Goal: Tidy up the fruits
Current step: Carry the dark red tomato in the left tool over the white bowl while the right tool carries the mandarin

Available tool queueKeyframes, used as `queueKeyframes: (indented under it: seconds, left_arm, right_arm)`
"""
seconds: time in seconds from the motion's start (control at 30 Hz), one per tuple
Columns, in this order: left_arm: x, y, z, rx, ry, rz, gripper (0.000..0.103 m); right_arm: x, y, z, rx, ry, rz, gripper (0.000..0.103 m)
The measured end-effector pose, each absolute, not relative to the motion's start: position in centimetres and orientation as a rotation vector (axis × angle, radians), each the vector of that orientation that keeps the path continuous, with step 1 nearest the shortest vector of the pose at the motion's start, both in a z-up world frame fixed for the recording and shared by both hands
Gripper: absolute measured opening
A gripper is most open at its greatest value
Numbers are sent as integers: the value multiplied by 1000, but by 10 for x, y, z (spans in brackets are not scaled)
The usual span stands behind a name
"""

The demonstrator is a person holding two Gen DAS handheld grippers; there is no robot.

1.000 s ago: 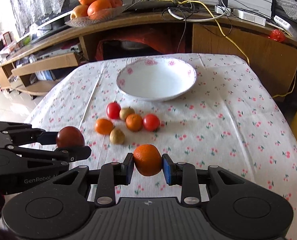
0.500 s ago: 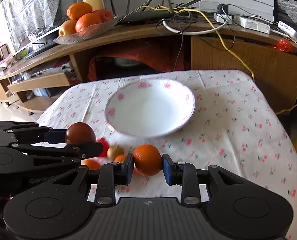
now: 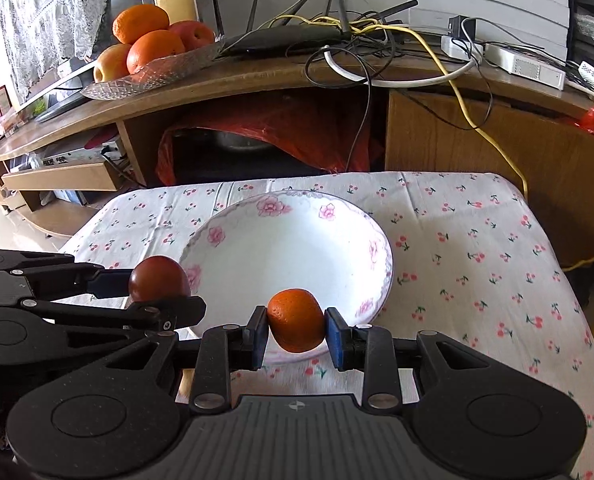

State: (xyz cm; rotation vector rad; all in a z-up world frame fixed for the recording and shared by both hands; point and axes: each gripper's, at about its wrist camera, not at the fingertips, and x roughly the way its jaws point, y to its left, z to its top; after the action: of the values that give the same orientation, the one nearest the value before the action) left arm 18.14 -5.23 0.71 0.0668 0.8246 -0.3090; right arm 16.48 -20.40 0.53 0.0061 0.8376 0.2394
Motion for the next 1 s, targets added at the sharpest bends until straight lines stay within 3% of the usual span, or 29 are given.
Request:
queueKeyframes:
  seconds: [1.0]
  left_arm:
    - [205, -61, -13, 104, 852, -310, 48]
  right_arm:
    - [194, -208, -21, 1, 867, 250, 27]
